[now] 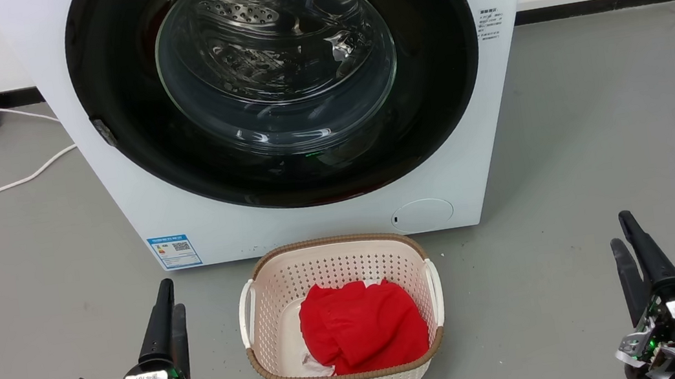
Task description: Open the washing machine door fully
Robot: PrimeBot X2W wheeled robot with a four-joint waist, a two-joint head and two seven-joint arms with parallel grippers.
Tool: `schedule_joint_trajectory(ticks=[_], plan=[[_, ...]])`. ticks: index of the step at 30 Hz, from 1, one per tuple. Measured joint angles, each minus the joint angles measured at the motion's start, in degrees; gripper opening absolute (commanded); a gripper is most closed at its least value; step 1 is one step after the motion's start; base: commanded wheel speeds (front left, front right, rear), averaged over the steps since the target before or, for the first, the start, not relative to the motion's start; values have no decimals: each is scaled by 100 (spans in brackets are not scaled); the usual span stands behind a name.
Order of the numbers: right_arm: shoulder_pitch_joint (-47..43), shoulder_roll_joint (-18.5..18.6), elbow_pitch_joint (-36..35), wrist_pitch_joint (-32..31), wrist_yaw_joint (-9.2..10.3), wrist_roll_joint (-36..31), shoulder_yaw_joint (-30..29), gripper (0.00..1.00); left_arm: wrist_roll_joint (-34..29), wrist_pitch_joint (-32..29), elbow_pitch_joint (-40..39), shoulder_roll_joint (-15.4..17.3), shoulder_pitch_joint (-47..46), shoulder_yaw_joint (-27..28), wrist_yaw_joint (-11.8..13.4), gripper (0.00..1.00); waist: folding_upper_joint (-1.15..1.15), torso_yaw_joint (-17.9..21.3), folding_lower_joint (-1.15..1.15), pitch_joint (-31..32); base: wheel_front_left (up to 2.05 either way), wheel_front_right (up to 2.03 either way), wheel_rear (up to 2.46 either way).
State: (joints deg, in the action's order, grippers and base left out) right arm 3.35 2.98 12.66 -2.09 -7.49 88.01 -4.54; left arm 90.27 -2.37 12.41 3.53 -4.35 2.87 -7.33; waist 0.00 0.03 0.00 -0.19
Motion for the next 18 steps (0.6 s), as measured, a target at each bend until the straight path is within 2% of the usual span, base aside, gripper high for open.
schedule_joint_trajectory(ticks=[9,10,18], plan=[[0,0,-243,211,0,-1198,54,100,-794,241,-160,123,-1,-63,0,100,0,-5,0,5,0,0,0],[-1,0,-359,272,0,-1767,97,100,-1201,309,-259,110,-1,4,0,100,0,-8,0,7,0,0,0],[-21,-1,-672,448,0,-3214,137,100,-2326,478,-577,81,0,132,0,100,0,-8,0,17,0,0,0]])
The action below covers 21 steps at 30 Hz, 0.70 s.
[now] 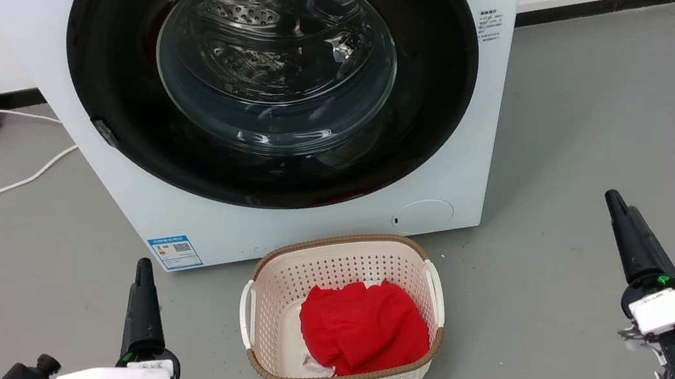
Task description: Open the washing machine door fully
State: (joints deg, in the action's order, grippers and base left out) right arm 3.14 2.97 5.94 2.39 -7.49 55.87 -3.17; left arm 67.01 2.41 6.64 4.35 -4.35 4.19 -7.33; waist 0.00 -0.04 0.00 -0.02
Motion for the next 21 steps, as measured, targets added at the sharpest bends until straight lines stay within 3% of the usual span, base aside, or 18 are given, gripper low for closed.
schedule_joint_trajectory(ticks=[21], plan=[[-108,0,-166,256,0,-2417,91,100,-2415,387,-197,48,59,-130,0,100,0,-8,0,46,0,0,0]])
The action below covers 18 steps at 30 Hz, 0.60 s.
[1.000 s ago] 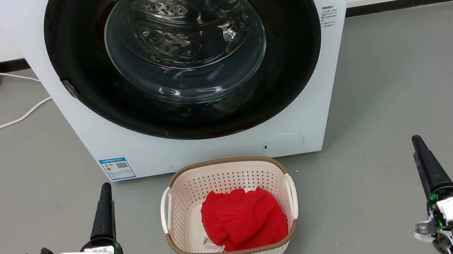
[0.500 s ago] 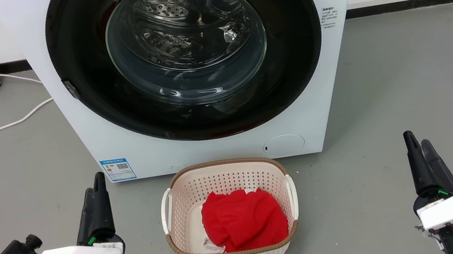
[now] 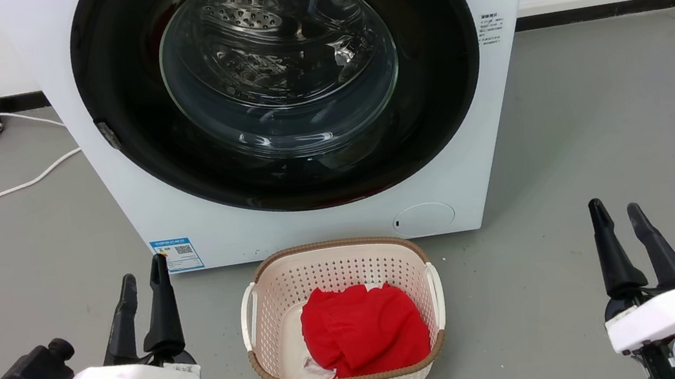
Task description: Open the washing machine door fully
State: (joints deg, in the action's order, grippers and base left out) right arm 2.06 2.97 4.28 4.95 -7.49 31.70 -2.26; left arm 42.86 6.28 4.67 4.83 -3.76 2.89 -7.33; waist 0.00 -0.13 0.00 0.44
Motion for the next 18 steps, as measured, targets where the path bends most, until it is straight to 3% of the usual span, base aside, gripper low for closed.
schedule_joint_trajectory(ticks=[4,18], plan=[[0,0,-62,11,0,-543,91,100,-539,99,-5,26,1,-15,-1,100,0,9,0,-4,0,0,0],[-12,0,-142,57,-1,-1515,136,100,-1581,303,9,112,0,-47,-7,100,0,-8,0,-11,0,0,0]])
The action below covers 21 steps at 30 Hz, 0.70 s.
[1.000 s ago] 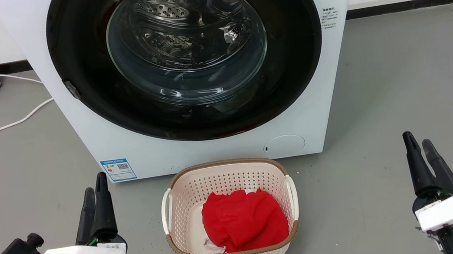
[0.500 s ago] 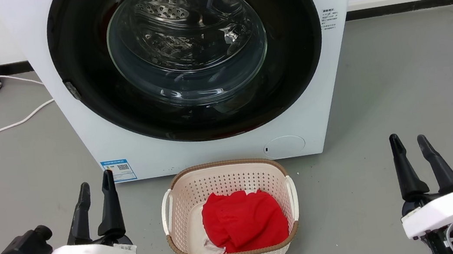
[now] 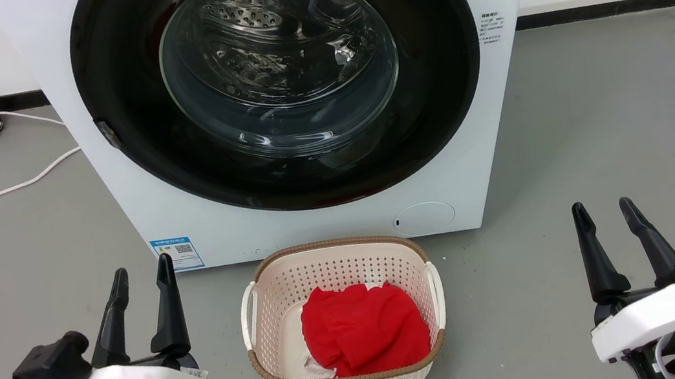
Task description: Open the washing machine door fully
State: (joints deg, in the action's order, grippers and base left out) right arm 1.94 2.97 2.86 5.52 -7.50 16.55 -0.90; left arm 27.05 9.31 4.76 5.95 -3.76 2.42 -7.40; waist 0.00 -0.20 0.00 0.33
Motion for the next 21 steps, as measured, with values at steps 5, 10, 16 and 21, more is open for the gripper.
schedule_joint_trajectory(ticks=[5,10,16,21], plan=[[-17,0,-27,-13,0,-298,-4,100,-339,56,8,45,-1,-18,0,100,0,-10,0,-3,0,0,0],[-31,0,-52,-51,0,-578,-18,100,-643,130,2,70,-4,-36,0,100,0,-11,0,-2,0,0,0],[-74,0,-78,-51,0,-902,-23,100,-993,205,-7,88,-5,-51,0,100,0,-7,0,-1,0,0,0],[-74,0,-96,-51,0,-1143,-21,100,-1252,259,1,97,-8,-57,1,100,0,-1,0,-5,0,0,0]])
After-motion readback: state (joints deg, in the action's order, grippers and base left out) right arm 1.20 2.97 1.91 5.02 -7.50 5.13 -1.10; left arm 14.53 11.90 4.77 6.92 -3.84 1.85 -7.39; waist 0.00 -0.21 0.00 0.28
